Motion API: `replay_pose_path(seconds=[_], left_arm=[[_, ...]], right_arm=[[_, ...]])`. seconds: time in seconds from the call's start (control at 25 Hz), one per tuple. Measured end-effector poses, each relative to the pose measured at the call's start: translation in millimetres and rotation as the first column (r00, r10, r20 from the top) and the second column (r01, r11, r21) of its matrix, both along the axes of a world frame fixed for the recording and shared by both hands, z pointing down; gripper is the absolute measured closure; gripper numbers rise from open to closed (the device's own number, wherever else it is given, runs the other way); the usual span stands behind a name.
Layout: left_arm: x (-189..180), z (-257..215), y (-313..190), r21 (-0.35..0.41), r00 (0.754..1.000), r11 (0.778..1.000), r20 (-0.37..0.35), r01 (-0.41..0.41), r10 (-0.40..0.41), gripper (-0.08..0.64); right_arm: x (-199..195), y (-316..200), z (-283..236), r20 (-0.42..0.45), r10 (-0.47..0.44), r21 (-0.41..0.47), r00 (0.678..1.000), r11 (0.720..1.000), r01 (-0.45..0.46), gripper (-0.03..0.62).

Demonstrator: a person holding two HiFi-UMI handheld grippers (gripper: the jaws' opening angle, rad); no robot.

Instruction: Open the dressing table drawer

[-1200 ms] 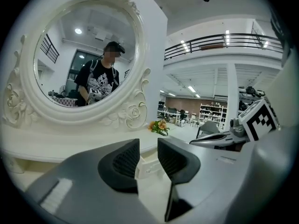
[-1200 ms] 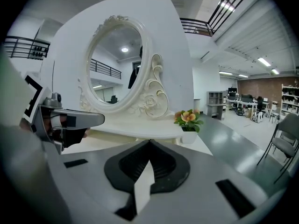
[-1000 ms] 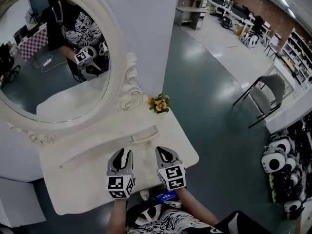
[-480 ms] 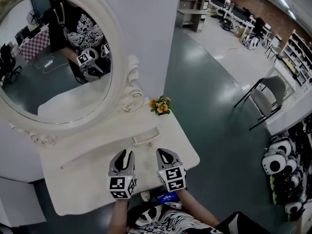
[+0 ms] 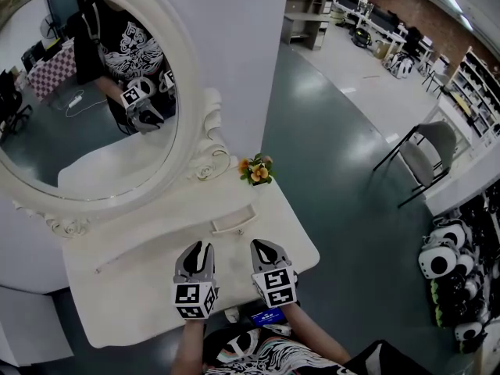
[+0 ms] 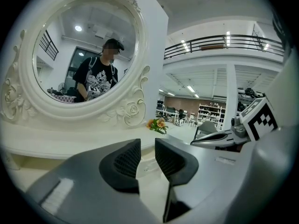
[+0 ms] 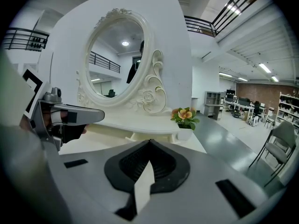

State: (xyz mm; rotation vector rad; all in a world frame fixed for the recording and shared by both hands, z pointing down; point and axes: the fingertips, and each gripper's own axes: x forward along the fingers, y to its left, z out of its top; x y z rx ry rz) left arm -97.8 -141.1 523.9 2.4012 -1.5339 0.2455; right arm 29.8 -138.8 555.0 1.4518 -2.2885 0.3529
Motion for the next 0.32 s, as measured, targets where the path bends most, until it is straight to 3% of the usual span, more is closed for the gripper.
replay_pose_path(seconds=[0.32], left_arm=[[-3.3,6.0,-2.7,-0.004,1.000,1.000,-0.002,-0.002,0.002,0.476]], right_arm=[[-1.5,-2.2,9.4,-0.008,0.002,-0.005,1.000,1.000,-0.003,0.591]])
